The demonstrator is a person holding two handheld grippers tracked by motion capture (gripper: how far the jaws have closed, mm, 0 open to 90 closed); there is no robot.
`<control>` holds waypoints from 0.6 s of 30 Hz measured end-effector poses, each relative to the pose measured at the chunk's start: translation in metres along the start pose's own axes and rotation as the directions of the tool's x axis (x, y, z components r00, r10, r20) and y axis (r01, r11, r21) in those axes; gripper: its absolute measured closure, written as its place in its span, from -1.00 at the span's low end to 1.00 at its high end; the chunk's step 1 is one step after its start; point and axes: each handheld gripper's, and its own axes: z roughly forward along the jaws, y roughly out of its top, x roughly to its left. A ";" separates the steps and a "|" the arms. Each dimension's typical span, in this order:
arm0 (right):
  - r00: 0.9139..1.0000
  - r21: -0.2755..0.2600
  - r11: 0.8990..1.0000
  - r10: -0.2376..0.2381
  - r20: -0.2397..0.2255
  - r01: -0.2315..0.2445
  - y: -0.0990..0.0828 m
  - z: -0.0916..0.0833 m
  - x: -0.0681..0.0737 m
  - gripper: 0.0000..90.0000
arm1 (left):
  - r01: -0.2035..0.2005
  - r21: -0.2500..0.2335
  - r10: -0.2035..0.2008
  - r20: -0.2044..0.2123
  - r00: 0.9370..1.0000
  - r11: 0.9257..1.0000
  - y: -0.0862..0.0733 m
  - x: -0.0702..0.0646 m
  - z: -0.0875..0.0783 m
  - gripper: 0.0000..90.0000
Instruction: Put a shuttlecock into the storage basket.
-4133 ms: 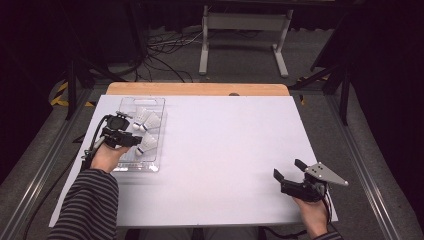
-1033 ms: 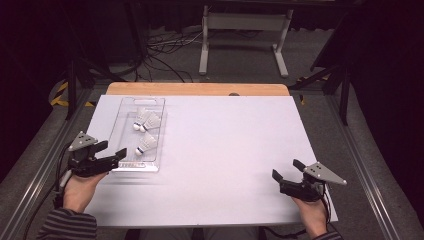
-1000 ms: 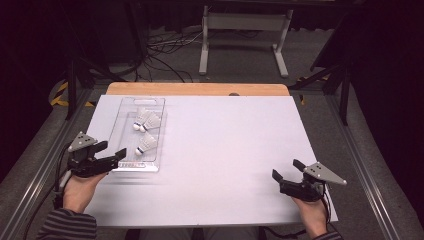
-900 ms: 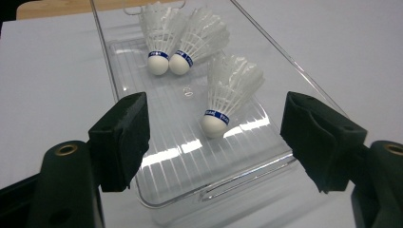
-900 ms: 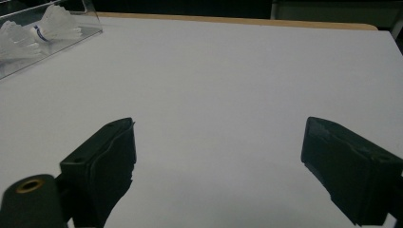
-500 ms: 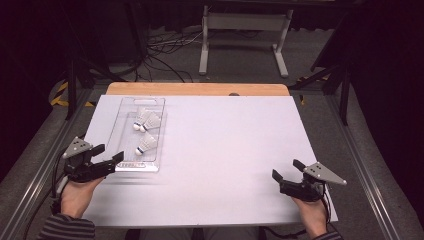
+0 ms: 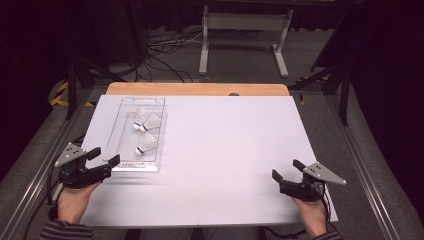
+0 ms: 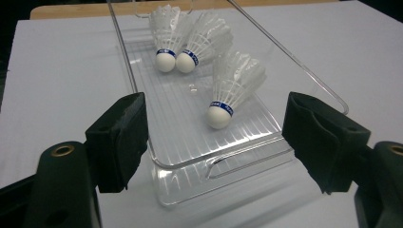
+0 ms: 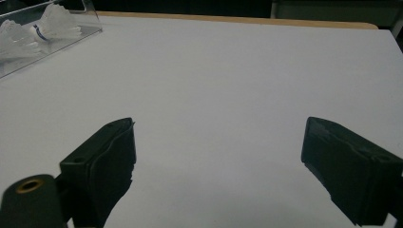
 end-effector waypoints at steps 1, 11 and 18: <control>1.000 0.000 1.000 0.000 0.000 0.000 0.000 0.000 0.000 -0.74 | 0.007 -0.003 -0.007 -0.003 1.000 1.000 -0.001 0.000 -0.001 -0.46; 1.000 0.002 1.000 -0.001 0.002 0.001 0.000 0.000 0.000 -0.74 | 0.027 -0.030 -0.027 -0.009 1.000 0.999 -0.011 0.004 -0.005 -0.49; 1.000 0.002 1.000 -0.001 -0.001 0.001 0.000 0.000 0.000 -0.74 | 0.019 -0.048 -0.020 -0.022 1.000 0.999 -0.015 0.003 -0.006 -0.50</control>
